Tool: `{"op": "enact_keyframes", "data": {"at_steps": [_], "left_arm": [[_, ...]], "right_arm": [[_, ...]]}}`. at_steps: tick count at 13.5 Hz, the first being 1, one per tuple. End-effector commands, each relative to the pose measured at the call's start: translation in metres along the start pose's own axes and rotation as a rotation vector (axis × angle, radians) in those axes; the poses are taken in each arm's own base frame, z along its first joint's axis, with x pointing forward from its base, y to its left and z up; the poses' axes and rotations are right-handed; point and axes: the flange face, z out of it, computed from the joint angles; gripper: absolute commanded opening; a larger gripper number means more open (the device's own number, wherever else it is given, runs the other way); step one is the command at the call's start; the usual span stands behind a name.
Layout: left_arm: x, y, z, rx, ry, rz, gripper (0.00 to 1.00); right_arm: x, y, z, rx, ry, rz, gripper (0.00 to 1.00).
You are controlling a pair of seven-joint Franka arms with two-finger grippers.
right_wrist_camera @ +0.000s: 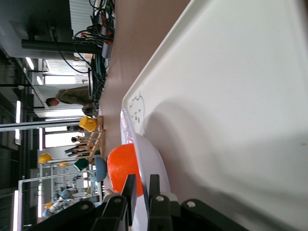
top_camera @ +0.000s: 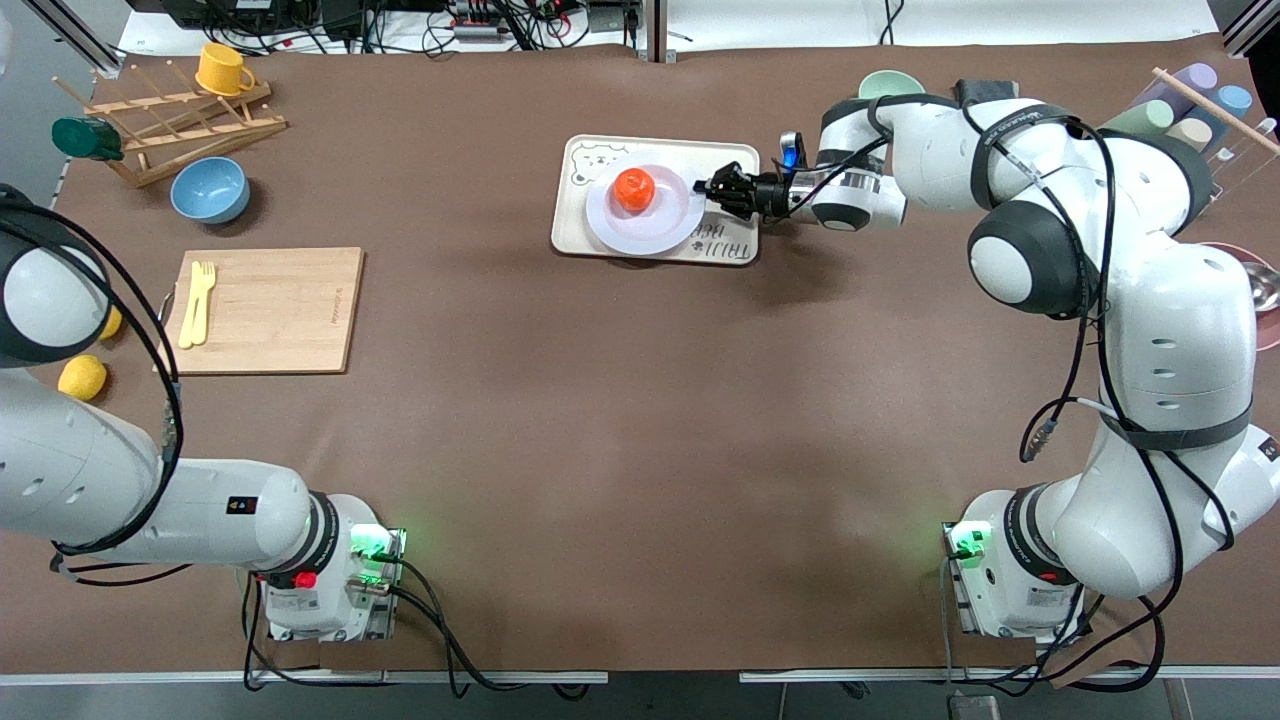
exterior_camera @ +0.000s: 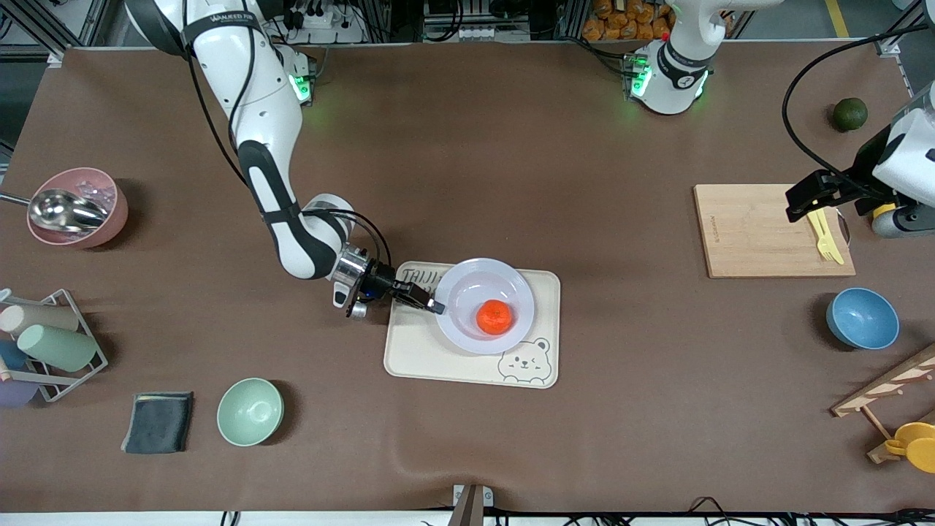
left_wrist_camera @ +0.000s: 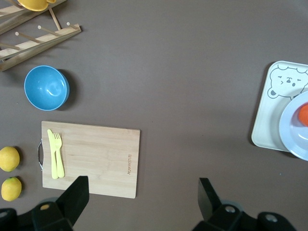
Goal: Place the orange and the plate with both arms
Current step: 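Open the right gripper and let go of the plate rim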
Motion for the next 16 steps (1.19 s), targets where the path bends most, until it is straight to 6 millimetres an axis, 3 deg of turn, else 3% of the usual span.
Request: {"op": "enact_keyframes", "data": {"at_steps": [1, 4, 5, 7, 9, 16], "left_arm": [[-0.006, -0.004, -0.005, -0.018, 0.007, 0.008, 1.00], [-0.006, -0.004, -0.005, -0.017, 0.005, 0.009, 1.00], [-0.006, -0.004, -0.005, -0.019, 0.005, 0.009, 1.00], [-0.007, -0.004, -0.006, -0.019, 0.006, 0.009, 1.00], [-0.007, -0.003, -0.007, -0.019, 0.008, 0.011, 1.00], [-0.007, -0.004, -0.009, -0.021, 0.012, 0.010, 1.00]], "right_arm": [[0.011, 0.000, -0.003, -0.026, -0.009, -0.026, 0.19], [0.012, 0.000, -0.004, -0.027, -0.010, -0.028, 0.20], [0.012, 0.000, -0.004, -0.027, -0.011, -0.029, 0.27], [0.013, -0.001, -0.005, -0.034, -0.022, -0.043, 0.30], [0.024, 0.002, -0.015, -0.068, -0.055, -0.038, 0.30], [0.044, -0.018, -0.036, -0.127, -0.124, 0.014, 0.32]]}}
